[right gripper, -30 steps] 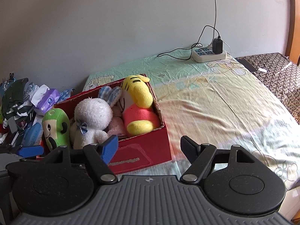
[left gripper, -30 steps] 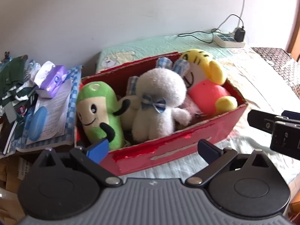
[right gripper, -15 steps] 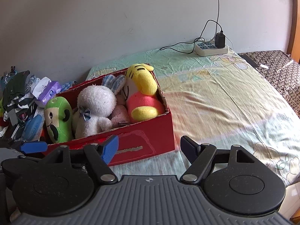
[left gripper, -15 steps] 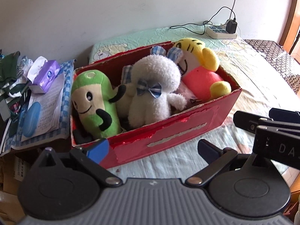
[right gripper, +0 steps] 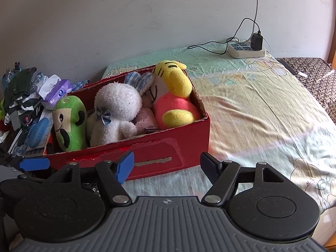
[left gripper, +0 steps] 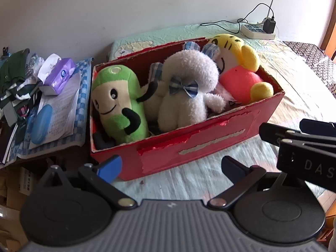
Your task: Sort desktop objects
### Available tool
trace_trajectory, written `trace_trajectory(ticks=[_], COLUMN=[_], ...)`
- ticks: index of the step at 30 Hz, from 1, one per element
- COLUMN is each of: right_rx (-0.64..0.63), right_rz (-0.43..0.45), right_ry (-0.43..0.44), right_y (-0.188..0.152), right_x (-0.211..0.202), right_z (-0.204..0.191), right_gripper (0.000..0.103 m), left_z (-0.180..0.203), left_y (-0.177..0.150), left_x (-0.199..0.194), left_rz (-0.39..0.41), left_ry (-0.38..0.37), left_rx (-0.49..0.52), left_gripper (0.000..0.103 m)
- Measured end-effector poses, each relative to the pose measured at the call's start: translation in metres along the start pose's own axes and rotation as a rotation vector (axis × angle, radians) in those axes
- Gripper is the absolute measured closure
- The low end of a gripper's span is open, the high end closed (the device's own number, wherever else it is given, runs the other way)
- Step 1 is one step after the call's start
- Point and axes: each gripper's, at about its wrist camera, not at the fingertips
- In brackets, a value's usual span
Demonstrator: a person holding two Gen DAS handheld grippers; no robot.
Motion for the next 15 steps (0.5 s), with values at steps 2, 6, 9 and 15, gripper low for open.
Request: trace_trajectory(ticks=[2, 6, 9, 15], right_rx=[-0.005, 0.000, -0.009, -0.024], right_rz=[-0.005, -0.022, -0.031, -0.043], right_ry=[-0.002, 0.008, 0.008, -0.010], right_y=[-0.001, -0.003, -0.002, 0.003], right_x=[0.002, 0.006, 0.008, 0.012], right_z=[-0.001, -0.002, -0.004, -0.006], right_gripper=[0.030, 0.030, 0.030, 0.030], left_z=[-0.001, 0.000, -0.001, 0.000], left_y=[-0.001, -0.004, -0.004, 0.001], left_x=[0.002, 0.003, 0.003, 0.003], left_rz=[-0.012, -0.023, -0.024, -0.017], left_ry=[-0.001, 0.009, 0.021, 0.025], left_rx=[-0.003, 0.006, 0.004, 0.002], left_gripper=[0.002, 0.002, 0.002, 0.002])
Point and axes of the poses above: each gripper's, at about its wrist camera, not at the fingertips, and x roughly the way its jaws point, z to its right, y to its top, and after that the axes turned 10 degrees about -y, right-handed
